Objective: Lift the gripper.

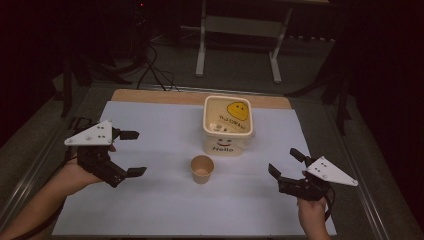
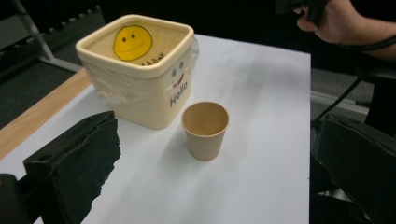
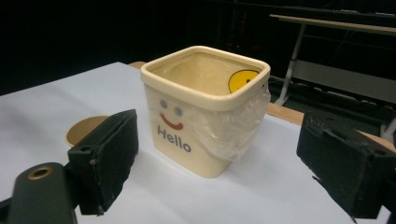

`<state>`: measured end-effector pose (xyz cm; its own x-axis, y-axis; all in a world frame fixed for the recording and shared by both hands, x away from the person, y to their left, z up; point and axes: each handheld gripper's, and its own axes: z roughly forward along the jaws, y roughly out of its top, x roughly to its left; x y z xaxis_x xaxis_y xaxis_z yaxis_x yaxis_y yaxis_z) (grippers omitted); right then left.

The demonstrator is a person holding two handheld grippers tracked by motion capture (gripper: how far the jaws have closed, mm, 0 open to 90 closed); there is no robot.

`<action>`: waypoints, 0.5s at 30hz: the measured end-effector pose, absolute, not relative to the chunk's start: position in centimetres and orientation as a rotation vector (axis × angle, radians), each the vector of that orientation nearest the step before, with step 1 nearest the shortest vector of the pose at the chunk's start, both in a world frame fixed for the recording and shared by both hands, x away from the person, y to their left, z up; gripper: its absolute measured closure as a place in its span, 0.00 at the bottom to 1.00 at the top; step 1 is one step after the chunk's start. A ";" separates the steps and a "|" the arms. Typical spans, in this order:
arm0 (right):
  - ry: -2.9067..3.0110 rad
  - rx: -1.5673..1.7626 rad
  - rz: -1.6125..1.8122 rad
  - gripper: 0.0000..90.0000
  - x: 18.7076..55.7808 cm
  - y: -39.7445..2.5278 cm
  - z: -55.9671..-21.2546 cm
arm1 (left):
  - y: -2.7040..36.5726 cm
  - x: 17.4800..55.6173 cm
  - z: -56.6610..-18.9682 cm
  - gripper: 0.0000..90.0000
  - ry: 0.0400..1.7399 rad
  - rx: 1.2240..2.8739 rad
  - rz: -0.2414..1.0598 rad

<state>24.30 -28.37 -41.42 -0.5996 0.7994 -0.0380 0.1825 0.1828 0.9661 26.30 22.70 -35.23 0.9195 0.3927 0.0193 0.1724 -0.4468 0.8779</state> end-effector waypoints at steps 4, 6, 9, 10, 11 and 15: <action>1.908 0.917 1.429 0.14 24.3 -28.3 -41.4 | 21.7 26.7 -34.9 0.01 0.378 2.092 0.255; 1.914 0.912 1.426 0.14 24.3 -28.3 -41.4 | 21.2 26.8 -34.7 0.01 0.369 2.115 0.242; 1.918 0.915 1.424 0.14 24.3 -28.2 -41.4 | 20.4 27.1 -34.4 0.01 0.342 2.156 0.240; 1.918 0.915 1.424 0.14 24.3 -28.2 -41.4 | 20.1 27.1 -34.3 0.01 0.339 2.166 0.243; 1.921 0.914 1.426 0.14 24.3 -28.2 -41.5 | 19.8 27.2 -34.3 0.01 0.327 2.180 0.233; 1.925 0.915 1.433 0.14 24.3 -28.2 -41.5 | 18.6 27.5 -34.2 0.01 0.300 2.223 0.224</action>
<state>24.35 -28.17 -41.46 -0.6064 0.7941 -0.0406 0.1891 0.1937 0.9627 27.50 18.57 -34.18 0.9549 0.2914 0.0565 0.1373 -0.6025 0.7862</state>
